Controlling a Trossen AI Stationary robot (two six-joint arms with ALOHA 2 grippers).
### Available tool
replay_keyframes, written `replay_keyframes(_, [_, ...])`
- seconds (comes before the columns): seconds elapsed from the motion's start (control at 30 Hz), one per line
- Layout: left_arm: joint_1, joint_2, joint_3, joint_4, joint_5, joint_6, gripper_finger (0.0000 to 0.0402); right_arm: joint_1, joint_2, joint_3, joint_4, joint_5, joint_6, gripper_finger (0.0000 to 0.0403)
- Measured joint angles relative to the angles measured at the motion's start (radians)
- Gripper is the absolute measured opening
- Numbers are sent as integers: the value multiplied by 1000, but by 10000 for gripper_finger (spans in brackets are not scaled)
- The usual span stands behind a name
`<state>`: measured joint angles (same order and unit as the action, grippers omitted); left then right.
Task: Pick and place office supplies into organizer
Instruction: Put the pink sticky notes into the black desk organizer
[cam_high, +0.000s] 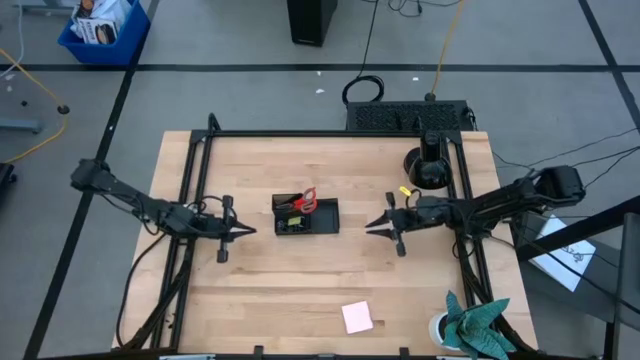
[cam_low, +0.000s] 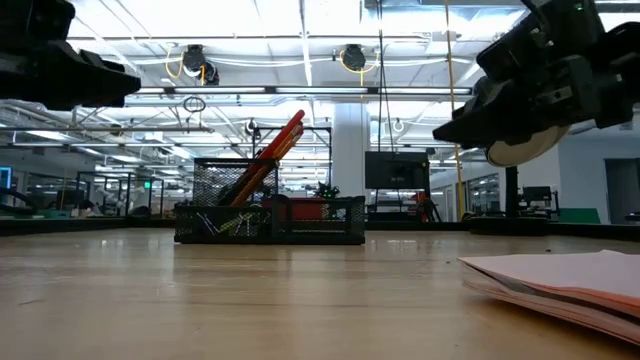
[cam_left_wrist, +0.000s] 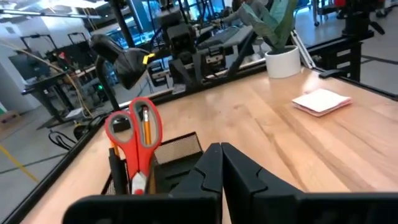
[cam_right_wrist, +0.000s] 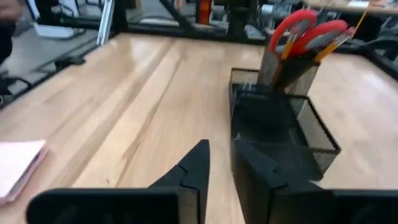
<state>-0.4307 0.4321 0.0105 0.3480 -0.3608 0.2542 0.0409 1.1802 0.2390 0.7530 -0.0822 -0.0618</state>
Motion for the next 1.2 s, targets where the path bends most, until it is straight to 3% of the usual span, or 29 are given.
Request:
replay_keyframes(0.17, [0,60,0,130,32,7,13,9,10,22,-18,-18,25,83])
replay_keyframes(0.3, [-1,114,4,188,99,6,7,100,10,62,-93,-100,75,105])
replay_keyframes(0.47, [0,226,41,178,94,-16,5,208,10,127,-179,85,56,138])
replay_keyframes(0.7, [-18,469,185,180,125,-165,4,385,22,192,-234,235,90,178])
replay_keyframes(0.93, [-94,812,402,179,129,-217,4,635,171,276,-268,532,154,192])
replay_keyframes(1.2, [-157,1078,648,180,128,-291,6,783,397,522,-466,712,144,199])
